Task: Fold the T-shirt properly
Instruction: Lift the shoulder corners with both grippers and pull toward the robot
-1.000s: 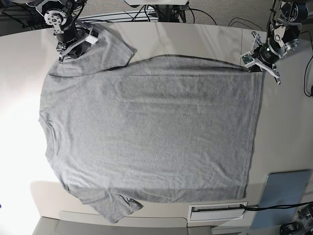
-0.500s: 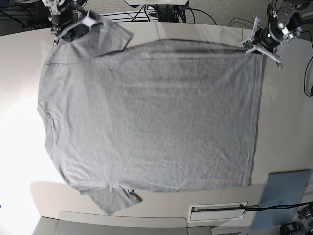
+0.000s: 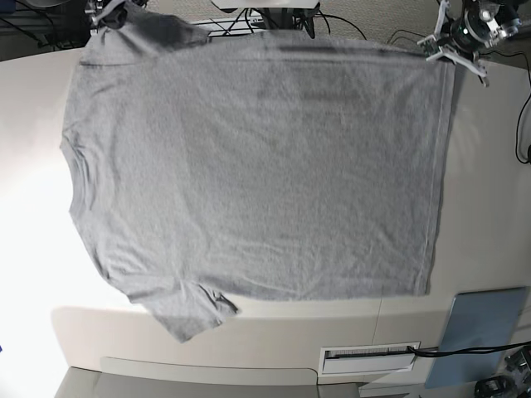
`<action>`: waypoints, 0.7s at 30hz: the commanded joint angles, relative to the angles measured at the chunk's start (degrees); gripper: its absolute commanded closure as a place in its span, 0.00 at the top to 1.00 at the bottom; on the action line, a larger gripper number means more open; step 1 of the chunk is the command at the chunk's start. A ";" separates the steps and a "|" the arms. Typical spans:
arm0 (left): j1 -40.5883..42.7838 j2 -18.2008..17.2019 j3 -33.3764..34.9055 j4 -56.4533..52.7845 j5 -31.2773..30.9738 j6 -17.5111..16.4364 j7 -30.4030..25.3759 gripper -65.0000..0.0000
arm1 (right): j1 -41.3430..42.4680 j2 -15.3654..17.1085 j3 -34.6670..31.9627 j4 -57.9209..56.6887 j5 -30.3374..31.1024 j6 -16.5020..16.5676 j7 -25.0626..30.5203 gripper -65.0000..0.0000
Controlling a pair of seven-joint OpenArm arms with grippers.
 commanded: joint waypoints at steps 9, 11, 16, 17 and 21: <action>2.10 -0.98 -0.57 4.09 3.93 4.85 -0.33 0.00 | -2.84 0.50 0.13 1.62 -7.96 -7.04 -2.29 0.00; 2.01 -0.98 -0.57 5.79 3.93 7.45 -0.31 0.00 | -1.75 0.50 0.13 3.04 -8.44 -7.21 -2.43 0.00; -1.55 -0.96 -0.57 6.71 1.31 8.26 2.19 0.00 | 4.09 0.50 0.13 4.28 -8.09 -7.21 -3.17 0.00; -2.45 -0.96 -0.57 6.71 0.48 8.87 2.19 0.00 | 5.60 0.50 0.13 4.28 -7.52 -7.21 -3.19 0.00; -5.90 -0.94 -0.57 6.71 -3.93 13.60 2.21 0.00 | 11.19 0.48 0.22 4.28 -4.79 -7.17 -2.89 0.00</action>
